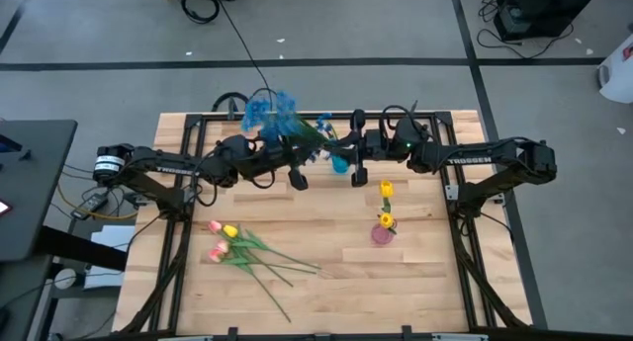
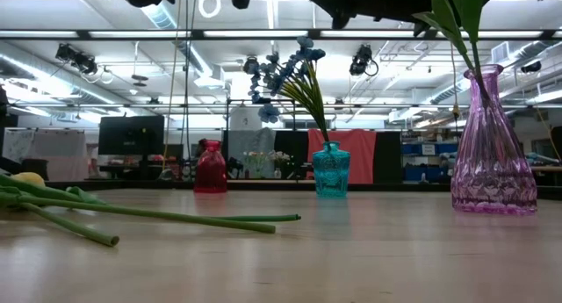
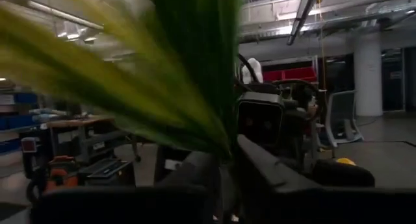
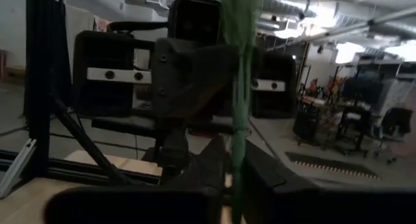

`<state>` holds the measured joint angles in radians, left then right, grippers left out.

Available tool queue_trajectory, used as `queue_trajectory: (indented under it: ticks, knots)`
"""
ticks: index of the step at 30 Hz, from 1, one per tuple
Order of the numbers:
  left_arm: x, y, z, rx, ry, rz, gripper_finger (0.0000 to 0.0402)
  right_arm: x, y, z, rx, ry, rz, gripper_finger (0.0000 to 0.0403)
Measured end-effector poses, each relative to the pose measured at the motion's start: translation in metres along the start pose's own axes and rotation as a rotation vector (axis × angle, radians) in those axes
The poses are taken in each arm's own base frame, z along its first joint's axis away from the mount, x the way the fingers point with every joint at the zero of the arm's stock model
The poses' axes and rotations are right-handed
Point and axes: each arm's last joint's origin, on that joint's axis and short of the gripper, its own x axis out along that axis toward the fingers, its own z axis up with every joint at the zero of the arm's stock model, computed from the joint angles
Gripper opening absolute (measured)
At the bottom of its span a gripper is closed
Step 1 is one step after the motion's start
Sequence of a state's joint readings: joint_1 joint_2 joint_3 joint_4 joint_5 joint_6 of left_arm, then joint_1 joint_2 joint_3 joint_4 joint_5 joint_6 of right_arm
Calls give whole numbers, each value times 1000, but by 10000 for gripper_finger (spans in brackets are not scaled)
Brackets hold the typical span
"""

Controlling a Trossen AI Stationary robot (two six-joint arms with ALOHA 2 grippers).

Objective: Sort flowers into vase by color
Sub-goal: Put the blue flower into the blue flower vase

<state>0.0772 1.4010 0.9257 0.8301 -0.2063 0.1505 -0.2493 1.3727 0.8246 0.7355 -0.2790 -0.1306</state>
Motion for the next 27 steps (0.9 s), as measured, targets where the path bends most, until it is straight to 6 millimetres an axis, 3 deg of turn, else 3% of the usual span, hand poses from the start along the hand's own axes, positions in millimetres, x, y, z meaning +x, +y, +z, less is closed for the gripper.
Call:
queue_trajectory:
  ticks: [3, 9, 13, 21, 27]
  knots:
    - [0, -1, -3, 8, 27, -25, 13, -1, 0, -4, 37, 45, 4, 84]
    - [-1, -1, -9, 29, 110, -35, 21, 3, -1, -4, 109, 144, 13, 174]
    - [5, -2, -4, 47, 200, -54, 19, 8, -3, 3, 139, 235, 24, 208]
    - [14, -2, 11, 83, 402, -95, 18, 15, -8, 22, 164, 310, 30, 202]
    - [16, -1, 15, 89, 438, -100, 18, 15, -9, 24, 164, 328, 8, 157]
